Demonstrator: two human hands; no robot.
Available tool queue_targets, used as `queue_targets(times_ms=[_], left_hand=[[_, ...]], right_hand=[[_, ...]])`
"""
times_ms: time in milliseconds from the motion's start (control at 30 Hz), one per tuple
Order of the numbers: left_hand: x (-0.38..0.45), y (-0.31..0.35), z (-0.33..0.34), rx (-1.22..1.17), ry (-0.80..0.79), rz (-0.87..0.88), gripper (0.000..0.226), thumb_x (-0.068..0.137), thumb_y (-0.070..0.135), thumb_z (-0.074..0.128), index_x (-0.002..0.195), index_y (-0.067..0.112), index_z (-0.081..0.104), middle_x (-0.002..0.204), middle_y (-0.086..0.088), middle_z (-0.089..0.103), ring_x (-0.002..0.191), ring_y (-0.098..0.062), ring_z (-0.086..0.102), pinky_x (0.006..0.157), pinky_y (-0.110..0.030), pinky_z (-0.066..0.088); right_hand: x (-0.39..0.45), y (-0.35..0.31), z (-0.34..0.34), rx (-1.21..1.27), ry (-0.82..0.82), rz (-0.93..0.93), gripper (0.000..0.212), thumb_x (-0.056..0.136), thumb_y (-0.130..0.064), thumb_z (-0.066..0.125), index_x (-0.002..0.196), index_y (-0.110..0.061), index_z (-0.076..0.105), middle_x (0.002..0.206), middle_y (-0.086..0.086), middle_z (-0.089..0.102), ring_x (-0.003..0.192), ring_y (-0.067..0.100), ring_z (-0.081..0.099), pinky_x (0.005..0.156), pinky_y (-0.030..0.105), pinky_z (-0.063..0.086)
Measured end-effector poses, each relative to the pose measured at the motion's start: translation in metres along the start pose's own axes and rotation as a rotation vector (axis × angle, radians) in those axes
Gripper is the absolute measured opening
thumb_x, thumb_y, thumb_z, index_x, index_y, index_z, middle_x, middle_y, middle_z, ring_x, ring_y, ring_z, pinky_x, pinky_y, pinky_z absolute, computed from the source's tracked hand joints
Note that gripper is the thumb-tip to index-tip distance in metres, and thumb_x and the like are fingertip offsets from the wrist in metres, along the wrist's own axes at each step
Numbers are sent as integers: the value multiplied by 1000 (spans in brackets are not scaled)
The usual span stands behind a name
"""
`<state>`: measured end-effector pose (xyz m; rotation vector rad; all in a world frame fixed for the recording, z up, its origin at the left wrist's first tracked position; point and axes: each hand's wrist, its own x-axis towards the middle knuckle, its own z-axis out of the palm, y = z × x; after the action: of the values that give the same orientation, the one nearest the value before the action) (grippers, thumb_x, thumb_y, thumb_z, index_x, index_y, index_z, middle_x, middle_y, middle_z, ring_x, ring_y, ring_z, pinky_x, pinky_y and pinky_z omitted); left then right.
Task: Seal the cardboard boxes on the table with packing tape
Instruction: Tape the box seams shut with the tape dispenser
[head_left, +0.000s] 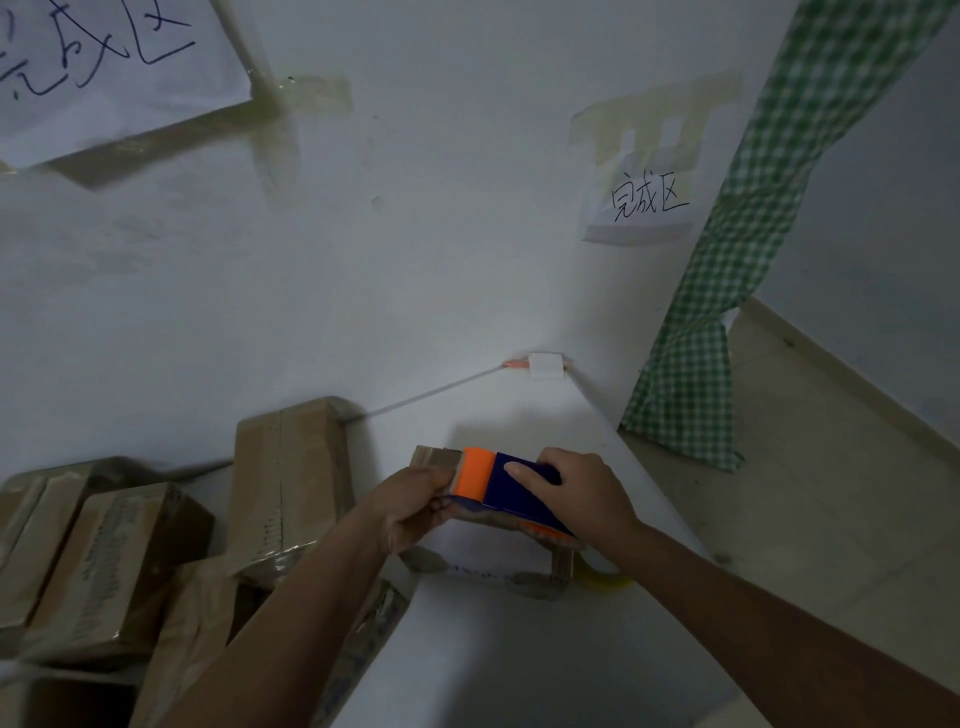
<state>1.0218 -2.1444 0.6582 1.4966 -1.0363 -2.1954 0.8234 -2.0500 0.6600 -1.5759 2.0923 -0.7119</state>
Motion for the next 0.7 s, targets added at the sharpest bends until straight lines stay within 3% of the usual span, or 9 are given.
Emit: queue_targets(times_ms=[133,267,467,600,700], left_hand=[[-4,1,-1,2,-2,39,11,96,5,58,89,5,66,68,-4,68,58,-6,63,59,-19,53],[-12,1,3,2,25,183,18,99,2,52,109,-5,66,93,-21,69,79,-23,67,72,-30,58],[-18,4,-8,31,130,290,16,98,1,53,102,-6,67,90,-20,70,81,-28,65,81,-38,54],[-14,8,-55,-18,398,342,11,95,5,61,87,5,69,78,-8,65,72,-13,58,73,-24,51],[-8,1,-83,21,388,291,12,96,6,60,86,3,67,73,-7,61,67,-12,55,65,-20,50]], right_hand=[[0,-3,-3,-37,-10,-17,51,88,-68,43,80,-21,60,73,-4,63,64,9,60,54,25,44],[3,-9,-9,-84,-50,-35,56,88,-69,43,81,-17,61,74,-1,63,66,13,60,59,30,46],[13,-21,-18,-104,-119,-96,57,88,-70,42,81,-18,63,69,-6,60,62,8,58,52,21,36],[13,-9,-27,-206,-178,-82,65,86,-73,41,74,-13,64,66,1,61,61,14,58,57,28,43],[12,-2,-29,-287,-190,-66,65,85,-74,42,70,-14,60,63,-1,55,58,13,54,52,27,36]])
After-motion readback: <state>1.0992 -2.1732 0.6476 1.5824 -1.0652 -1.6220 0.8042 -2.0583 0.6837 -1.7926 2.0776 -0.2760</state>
